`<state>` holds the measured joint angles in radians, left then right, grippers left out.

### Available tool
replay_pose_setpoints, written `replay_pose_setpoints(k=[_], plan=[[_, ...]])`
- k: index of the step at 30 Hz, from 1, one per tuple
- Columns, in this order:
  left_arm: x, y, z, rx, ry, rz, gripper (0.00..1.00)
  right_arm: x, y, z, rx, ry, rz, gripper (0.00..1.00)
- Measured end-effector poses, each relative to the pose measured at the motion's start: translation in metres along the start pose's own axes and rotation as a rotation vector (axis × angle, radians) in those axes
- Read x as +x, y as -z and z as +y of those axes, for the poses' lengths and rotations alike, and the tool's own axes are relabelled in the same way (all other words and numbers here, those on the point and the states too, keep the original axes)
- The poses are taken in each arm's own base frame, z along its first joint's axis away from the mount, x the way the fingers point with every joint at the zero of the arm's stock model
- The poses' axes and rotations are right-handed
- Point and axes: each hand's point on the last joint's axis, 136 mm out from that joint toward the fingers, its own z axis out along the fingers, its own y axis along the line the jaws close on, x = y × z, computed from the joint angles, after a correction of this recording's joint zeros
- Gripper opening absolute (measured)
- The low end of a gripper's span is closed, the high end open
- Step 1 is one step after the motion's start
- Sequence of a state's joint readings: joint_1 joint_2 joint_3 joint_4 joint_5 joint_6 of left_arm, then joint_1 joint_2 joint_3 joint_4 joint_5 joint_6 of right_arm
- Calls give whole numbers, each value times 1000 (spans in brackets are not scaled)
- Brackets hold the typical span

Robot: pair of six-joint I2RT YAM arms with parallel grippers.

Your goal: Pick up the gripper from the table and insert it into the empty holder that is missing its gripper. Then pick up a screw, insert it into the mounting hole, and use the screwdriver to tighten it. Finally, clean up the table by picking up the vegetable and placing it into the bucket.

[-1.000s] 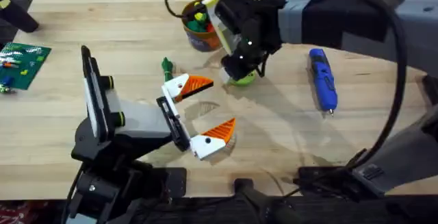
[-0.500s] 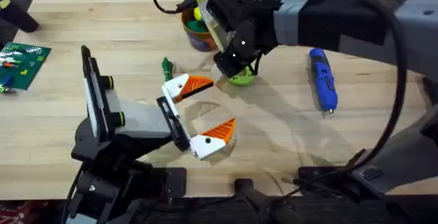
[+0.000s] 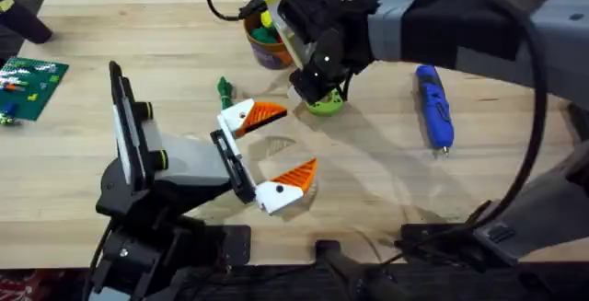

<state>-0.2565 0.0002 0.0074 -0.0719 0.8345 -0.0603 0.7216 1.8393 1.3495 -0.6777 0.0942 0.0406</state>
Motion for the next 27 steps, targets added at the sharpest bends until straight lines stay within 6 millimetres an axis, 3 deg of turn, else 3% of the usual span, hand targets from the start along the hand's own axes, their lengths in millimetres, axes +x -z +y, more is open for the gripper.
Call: replay_pose_setpoints(k=[8,21,22,25,27], plan=[[0,0,0,0,0,0,985,7,-16,-2,16,3,44,284],[0,0,0,0,0,0,985,5,-15,-2,19,3,41,284],[0,0,0,0,0,0,985,5,-15,-2,19,2,41,263],[0,0,0,0,0,0,985,4,-15,-2,19,0,37,33],[0,0,0,0,0,0,985,5,-15,-2,19,0,39,8]])
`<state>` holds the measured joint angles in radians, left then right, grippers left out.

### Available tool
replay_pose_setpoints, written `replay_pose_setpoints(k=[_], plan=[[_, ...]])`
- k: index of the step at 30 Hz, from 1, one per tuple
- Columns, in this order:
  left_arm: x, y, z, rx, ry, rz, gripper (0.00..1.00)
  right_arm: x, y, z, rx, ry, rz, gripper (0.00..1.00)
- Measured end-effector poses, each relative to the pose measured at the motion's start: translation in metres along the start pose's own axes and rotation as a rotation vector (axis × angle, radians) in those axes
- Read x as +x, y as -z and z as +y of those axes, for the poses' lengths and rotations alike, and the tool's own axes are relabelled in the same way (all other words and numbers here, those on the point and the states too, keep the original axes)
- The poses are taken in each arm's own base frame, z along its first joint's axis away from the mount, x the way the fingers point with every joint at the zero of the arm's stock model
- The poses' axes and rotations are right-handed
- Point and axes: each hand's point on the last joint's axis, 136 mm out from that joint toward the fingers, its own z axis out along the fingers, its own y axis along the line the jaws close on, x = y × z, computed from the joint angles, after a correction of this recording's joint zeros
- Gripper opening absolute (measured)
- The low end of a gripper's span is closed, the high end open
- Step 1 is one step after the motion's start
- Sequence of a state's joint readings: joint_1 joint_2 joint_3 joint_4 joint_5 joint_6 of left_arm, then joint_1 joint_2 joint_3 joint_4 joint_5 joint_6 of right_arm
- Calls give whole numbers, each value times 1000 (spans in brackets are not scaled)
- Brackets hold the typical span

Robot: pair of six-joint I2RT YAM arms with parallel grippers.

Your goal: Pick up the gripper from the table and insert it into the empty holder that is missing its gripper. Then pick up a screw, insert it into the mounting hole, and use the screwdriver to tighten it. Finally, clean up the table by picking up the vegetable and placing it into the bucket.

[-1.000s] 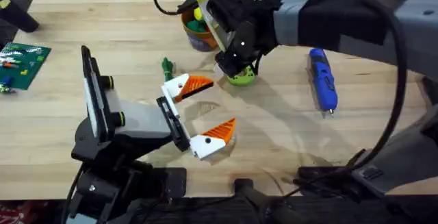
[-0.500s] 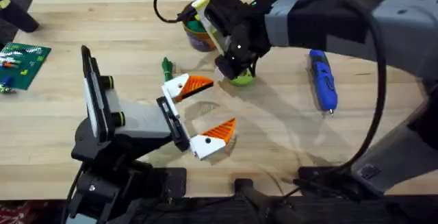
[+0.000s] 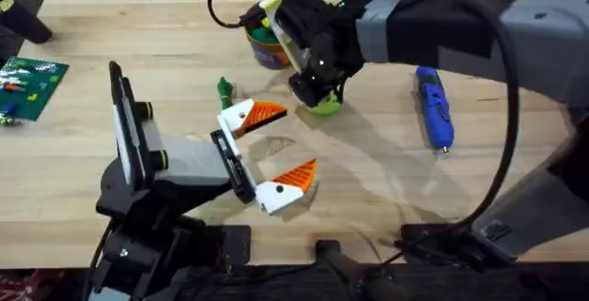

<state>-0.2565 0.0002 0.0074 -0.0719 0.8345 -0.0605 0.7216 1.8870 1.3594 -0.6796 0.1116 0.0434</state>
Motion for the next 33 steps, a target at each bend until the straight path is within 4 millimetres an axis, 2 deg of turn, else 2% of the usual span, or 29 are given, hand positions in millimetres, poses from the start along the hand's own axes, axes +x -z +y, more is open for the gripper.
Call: replay_pose_setpoints(k=[21,26,33], plan=[[0,0,0,0,0,0,985,4,1,0,1,2,18,6],[0,0,0,0,0,0,985,10,9,-1,2,4,47,6],[0,0,0,0,0,0,985,-4,28,-2,0,0,10,6]])
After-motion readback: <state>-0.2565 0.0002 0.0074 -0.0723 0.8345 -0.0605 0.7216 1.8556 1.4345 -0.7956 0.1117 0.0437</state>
